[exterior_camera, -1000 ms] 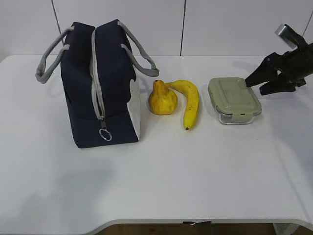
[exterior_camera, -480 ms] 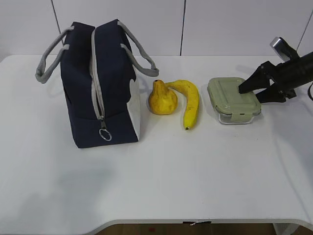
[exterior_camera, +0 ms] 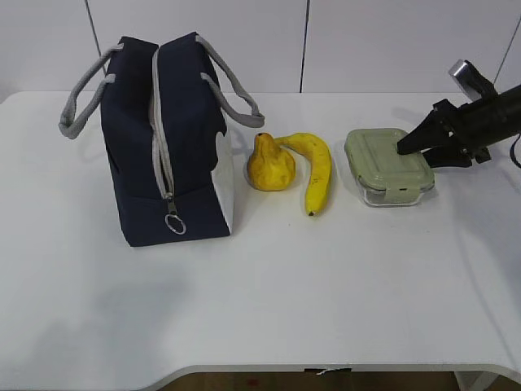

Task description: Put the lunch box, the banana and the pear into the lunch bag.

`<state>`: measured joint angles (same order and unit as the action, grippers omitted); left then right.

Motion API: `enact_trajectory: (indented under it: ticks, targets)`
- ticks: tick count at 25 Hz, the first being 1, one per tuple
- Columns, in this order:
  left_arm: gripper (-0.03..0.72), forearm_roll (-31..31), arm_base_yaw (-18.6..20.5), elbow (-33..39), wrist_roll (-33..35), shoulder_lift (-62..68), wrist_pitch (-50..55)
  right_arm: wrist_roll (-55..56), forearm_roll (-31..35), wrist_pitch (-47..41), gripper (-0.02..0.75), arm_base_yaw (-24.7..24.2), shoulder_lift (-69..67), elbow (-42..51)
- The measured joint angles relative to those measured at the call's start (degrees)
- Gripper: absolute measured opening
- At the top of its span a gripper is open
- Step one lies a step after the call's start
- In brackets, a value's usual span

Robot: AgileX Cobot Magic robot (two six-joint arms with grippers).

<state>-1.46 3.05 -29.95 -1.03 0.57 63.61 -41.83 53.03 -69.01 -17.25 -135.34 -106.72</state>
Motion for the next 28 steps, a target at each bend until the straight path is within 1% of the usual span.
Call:
enact_trajectory:
  ticks: [4,7,28]
  targets:
    - [0.241,0.00,0.00,0.00,0.00,0.00,0.00,0.00,0.46,0.00,0.438,0.00,0.00,0.00]
    - [0.241,0.00,0.00,0.00,0.00,0.00,0.00,0.00,0.53,0.00,0.430,-0.02,0.00,0.00]
    - [0.241,0.00,0.00,0.00,0.00,0.00,0.00,0.09,0.72,0.00,0.417,-0.02,0.00,0.00]
